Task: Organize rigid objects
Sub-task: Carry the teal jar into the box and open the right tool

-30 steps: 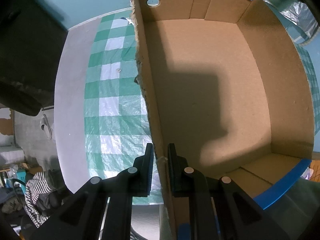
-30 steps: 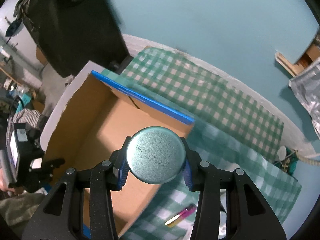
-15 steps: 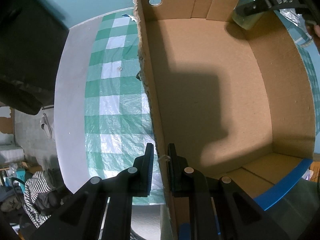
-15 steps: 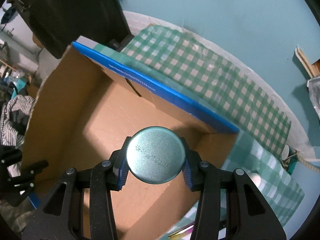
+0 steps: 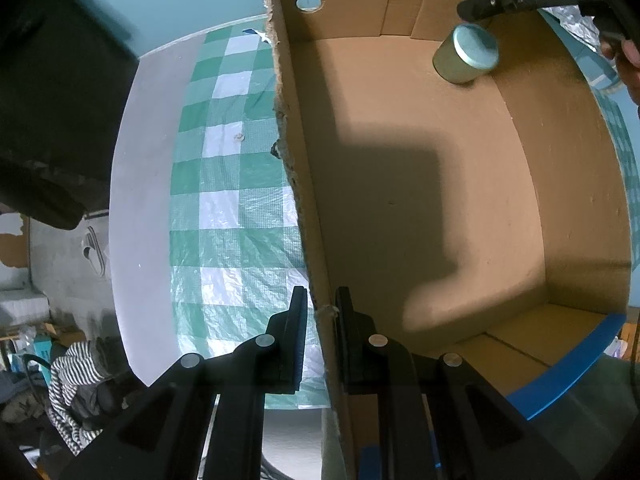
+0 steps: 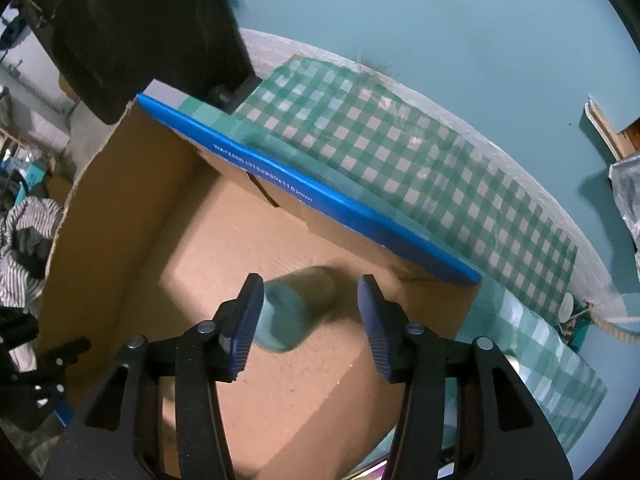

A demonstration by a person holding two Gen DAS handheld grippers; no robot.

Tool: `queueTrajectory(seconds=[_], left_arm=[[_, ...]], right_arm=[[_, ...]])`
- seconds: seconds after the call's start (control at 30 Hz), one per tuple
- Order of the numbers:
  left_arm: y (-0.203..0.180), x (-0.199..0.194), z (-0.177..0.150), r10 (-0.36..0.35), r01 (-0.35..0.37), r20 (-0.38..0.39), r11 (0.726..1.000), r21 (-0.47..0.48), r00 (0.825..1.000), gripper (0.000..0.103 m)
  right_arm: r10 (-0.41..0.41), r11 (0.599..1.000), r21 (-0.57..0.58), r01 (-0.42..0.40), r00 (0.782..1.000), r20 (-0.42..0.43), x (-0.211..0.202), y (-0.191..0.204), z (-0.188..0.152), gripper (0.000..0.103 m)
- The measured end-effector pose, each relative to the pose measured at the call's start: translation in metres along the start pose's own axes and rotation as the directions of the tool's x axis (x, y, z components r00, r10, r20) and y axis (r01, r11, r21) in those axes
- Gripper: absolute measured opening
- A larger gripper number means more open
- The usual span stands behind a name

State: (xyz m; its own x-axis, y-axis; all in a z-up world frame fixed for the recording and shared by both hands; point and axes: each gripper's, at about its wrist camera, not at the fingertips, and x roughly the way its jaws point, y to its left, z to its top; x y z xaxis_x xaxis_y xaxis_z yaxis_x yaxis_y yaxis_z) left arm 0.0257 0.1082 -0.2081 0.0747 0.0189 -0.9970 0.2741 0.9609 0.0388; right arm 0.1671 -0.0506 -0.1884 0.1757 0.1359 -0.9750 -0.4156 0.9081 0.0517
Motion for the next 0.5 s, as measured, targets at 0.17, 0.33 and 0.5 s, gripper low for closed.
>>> queueTrajectory(seconds=[0.17, 0.33, 0.5], left_arm=[[0.004, 0.001, 0.001, -0.002, 0.002, -0.001, 1.0, -0.006, 1.0, 0.014], [0.003, 0.003, 0.0, 0.001, -0.001, -0.001, 1.0, -0.004, 1.0, 0.014], [0.002, 0.002, 0.001, -0.006, 0.006, -0.003, 1.0, -0.008, 1.0, 0.014]], right_arm=[[0.016, 1.0, 0.011, -0.016, 1.0, 0.019, -0.014, -0.002, 0.001, 0.057], [0.025, 0.999, 0.033, -0.026, 0.999, 0.049, -0.036, -0.006, 0.0, 0.059], [0.019, 0.998, 0.054, -0.023, 0.997, 0.071, -0.058, -0.013, -0.004, 0.063]])
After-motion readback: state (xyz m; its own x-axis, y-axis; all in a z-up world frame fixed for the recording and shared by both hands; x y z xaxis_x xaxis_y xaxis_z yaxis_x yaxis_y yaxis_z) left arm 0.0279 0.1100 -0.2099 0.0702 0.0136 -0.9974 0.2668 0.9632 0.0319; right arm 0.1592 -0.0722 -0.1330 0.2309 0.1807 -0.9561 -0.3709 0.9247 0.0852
